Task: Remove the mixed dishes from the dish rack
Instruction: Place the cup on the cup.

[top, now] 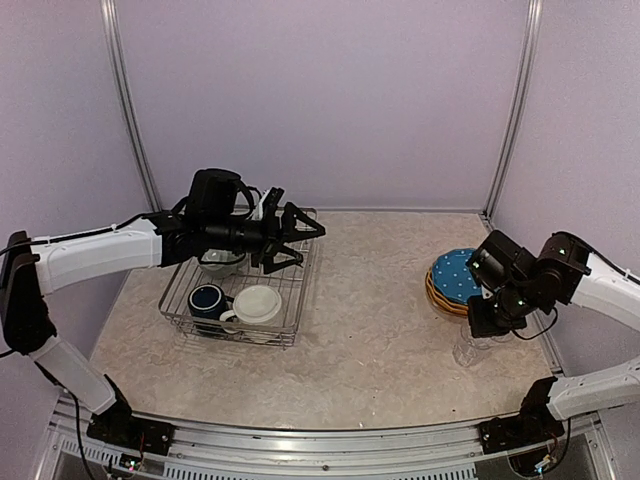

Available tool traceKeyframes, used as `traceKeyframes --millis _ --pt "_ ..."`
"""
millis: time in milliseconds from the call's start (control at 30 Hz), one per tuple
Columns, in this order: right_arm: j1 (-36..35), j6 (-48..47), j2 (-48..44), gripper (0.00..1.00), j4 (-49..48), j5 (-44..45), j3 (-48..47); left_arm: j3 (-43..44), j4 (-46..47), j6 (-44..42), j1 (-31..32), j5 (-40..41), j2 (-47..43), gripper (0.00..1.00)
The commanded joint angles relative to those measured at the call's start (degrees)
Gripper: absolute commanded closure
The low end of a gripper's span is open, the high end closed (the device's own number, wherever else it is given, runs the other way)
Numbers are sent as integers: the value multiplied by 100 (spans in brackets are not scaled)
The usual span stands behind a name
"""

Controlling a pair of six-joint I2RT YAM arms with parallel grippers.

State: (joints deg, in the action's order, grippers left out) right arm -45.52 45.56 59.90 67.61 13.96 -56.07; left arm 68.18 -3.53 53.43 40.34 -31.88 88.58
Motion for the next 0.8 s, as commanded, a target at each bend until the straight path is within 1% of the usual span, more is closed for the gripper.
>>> traceKeyframes --millis 0,133,200,400,433,500,667,767 --pt "106 -109 56 100 -113 70 154 51 -99 -107 53 -29 74 1" --pt "139 -168 77 99 -278 58 302 21 54 37 53 -155 129 1" --pt "171 -240 88 96 -426 74 353 2 61 25 55 -135 132 1" --pt "234 -326 301 75 -463 149 315 -34 -56 6 46 -99 63 1" --pt "234 -349 310 71 -452 176 302 -60 -86 -18 45 -24 37 1" --pt "246 -394 303 60 -455 215 246 -78 -202 -99 38 89 -49 1" --pt "257 -549 140 42 -782 -18 -3 11 -811 -462 -122 350 -223 1" --pt "255 -671 -27 35 -1021 24 -76 175 -1550 -873 -285 805 -352 1"
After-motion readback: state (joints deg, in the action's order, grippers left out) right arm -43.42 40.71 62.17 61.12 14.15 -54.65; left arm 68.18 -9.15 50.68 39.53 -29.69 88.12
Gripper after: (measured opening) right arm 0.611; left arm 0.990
